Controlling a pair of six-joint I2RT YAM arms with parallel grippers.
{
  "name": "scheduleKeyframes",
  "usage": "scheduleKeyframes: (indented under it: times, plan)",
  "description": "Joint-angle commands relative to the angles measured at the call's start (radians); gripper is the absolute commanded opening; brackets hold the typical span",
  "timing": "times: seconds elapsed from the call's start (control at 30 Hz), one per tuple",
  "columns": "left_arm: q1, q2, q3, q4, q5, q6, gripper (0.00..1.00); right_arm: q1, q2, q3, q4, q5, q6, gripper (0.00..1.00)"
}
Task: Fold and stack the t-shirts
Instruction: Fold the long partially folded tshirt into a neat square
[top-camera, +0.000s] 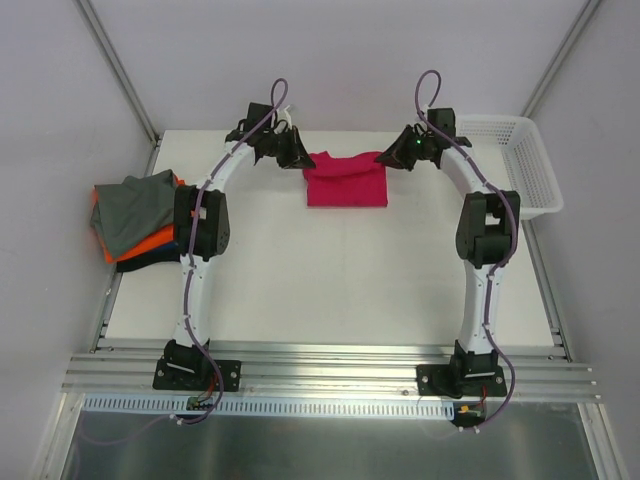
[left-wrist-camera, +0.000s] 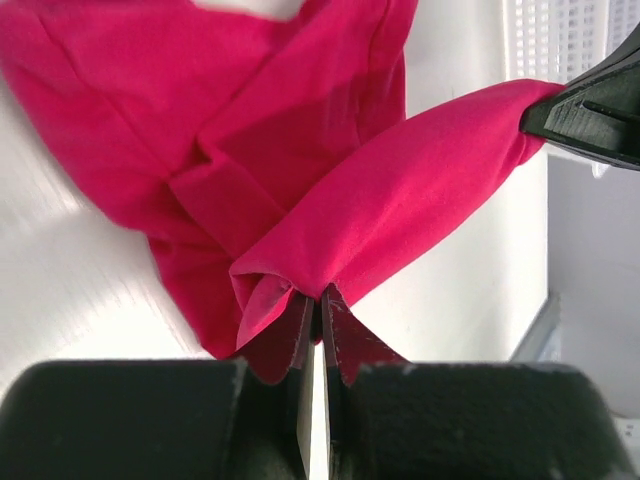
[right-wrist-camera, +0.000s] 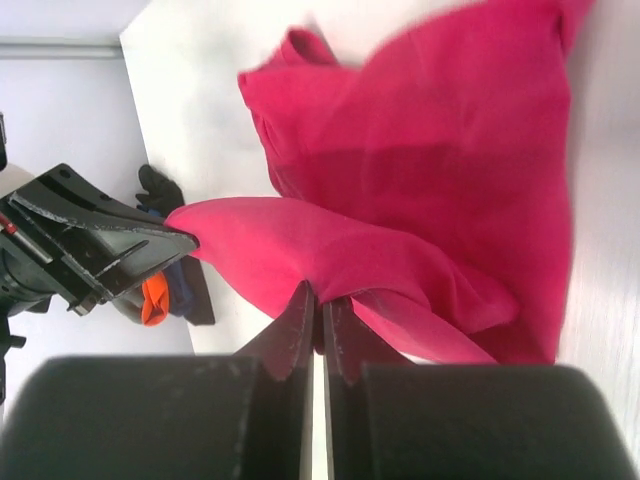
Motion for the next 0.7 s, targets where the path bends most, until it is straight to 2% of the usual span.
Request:
scheduleKeyframes:
  times: [0.0, 0.47, 0.5, 0.57, 0.6, 0.63, 0.67]
  plan:
    - [0.009, 0.037, 0.084, 0.051, -0.078, 0.061, 0.00, -0.005, 0.061, 0.141, 0.044, 0.049, -0.018, 0.00]
    - [0.020, 0.311, 0.391, 0.158, -0.281, 0.124, 0.00, -0.026, 0.351, 0.421, 0.150, 0.113, 0.006, 0.00]
    - [0.020, 0.315, 0.397, 0.160, -0.292, 0.122, 0.01, -0.025, 0.357, 0.427, 0.155, 0.118, 0.009, 0.11]
    - [0.017, 0.312, 0.403, 0.161, -0.334, 0.132, 0.43, -0.025, 0.363, 0.436, 0.144, 0.136, 0.009, 0.34]
    - [0.014, 0.307, 0.402, 0.157, -0.351, 0.133, 0.59, -0.026, 0.357, 0.433, 0.141, 0.150, 0.005, 0.47]
    - [0.011, 0.301, 0.397, 0.151, -0.370, 0.135, 0.74, -0.026, 0.348, 0.427, 0.132, 0.152, 0.002, 0.53]
    - [0.009, 0.278, 0.393, 0.146, -0.382, 0.151, 0.93, -0.026, 0.336, 0.418, 0.132, 0.150, 0.003, 0.57]
